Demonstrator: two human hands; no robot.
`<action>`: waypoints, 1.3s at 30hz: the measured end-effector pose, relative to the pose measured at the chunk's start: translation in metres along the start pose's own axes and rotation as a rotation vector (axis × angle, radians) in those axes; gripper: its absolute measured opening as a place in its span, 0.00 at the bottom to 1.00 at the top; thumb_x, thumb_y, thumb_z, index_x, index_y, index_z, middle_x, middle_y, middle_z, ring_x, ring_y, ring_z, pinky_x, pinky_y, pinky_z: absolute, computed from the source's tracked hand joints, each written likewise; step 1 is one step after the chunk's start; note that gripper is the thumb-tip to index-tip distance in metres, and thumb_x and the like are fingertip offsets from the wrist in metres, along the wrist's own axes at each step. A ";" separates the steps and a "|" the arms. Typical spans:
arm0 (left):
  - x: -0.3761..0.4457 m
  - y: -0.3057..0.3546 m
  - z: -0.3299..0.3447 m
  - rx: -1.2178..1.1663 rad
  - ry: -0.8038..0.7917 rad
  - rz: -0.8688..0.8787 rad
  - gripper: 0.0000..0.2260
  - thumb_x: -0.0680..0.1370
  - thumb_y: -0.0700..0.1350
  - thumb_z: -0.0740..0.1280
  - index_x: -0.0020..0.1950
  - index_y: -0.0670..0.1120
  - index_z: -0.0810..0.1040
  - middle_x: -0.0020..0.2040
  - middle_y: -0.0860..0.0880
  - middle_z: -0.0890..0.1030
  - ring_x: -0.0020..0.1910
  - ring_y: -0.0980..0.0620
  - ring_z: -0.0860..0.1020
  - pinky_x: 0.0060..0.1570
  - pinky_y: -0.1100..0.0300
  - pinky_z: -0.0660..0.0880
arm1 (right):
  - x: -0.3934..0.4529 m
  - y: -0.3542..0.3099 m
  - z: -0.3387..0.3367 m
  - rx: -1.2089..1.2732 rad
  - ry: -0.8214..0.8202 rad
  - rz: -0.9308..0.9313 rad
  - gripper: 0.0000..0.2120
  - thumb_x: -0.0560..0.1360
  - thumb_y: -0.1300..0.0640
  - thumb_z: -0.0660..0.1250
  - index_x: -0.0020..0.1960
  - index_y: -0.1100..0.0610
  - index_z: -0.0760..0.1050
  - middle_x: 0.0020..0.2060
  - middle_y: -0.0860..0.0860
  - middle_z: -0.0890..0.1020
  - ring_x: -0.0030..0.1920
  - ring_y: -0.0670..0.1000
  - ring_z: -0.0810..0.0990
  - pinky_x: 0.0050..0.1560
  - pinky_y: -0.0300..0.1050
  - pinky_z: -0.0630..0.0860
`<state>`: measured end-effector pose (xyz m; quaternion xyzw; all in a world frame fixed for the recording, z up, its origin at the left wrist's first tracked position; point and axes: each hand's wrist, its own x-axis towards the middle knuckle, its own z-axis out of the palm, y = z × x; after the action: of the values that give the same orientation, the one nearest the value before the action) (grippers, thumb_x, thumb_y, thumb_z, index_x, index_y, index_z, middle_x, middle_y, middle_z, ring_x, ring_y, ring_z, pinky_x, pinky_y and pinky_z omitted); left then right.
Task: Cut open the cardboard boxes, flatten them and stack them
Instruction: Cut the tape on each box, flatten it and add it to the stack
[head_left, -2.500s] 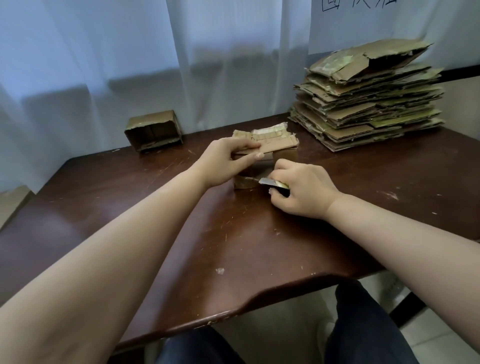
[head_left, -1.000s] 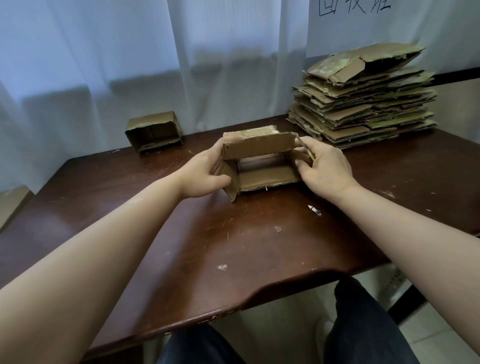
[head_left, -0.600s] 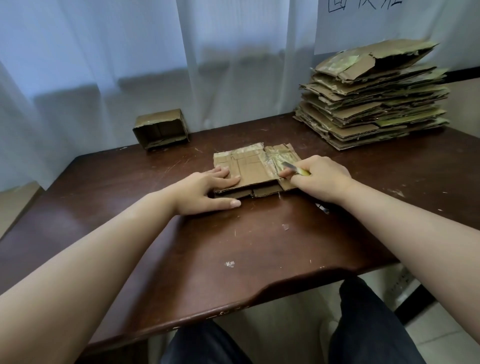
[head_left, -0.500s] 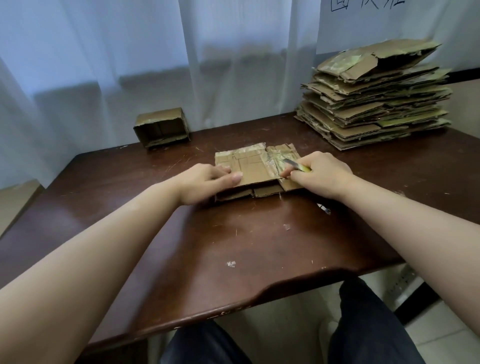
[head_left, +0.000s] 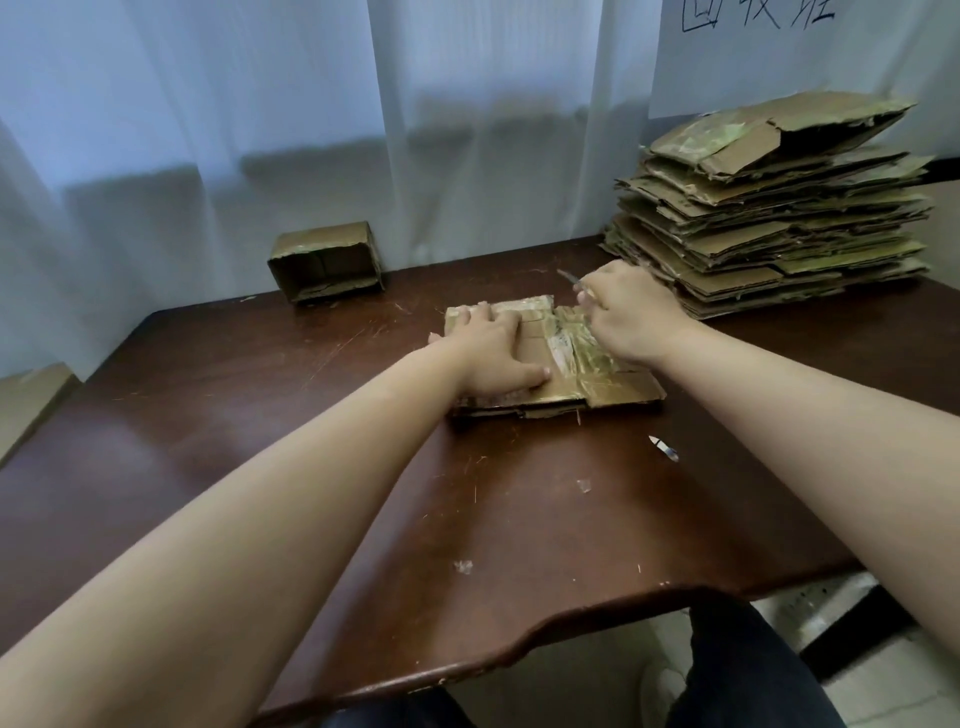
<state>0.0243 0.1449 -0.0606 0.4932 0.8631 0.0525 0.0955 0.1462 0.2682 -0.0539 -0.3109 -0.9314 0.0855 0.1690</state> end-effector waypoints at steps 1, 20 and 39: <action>0.003 0.002 -0.001 -0.011 0.010 0.000 0.37 0.74 0.62 0.66 0.76 0.47 0.57 0.78 0.42 0.52 0.77 0.40 0.47 0.71 0.34 0.51 | 0.003 -0.001 0.006 -0.009 -0.064 -0.017 0.17 0.82 0.55 0.53 0.66 0.61 0.71 0.69 0.60 0.68 0.70 0.61 0.65 0.66 0.55 0.66; 0.027 0.000 0.034 0.088 0.088 0.008 0.30 0.80 0.63 0.45 0.79 0.53 0.44 0.80 0.47 0.44 0.78 0.47 0.42 0.74 0.42 0.42 | 0.012 0.006 0.046 0.011 -0.252 0.065 0.27 0.82 0.42 0.48 0.78 0.51 0.53 0.78 0.52 0.51 0.78 0.51 0.45 0.75 0.56 0.48; 0.010 -0.012 0.032 0.134 0.100 0.069 0.33 0.80 0.64 0.46 0.80 0.47 0.45 0.80 0.45 0.44 0.78 0.46 0.42 0.74 0.46 0.43 | 0.007 -0.004 0.049 -0.063 -0.228 -0.087 0.24 0.83 0.48 0.49 0.77 0.52 0.56 0.77 0.57 0.55 0.77 0.54 0.49 0.76 0.53 0.44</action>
<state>0.0162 0.1474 -0.0955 0.5248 0.8507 0.0224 0.0170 0.1210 0.2661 -0.0961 -0.2639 -0.9593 0.0834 0.0558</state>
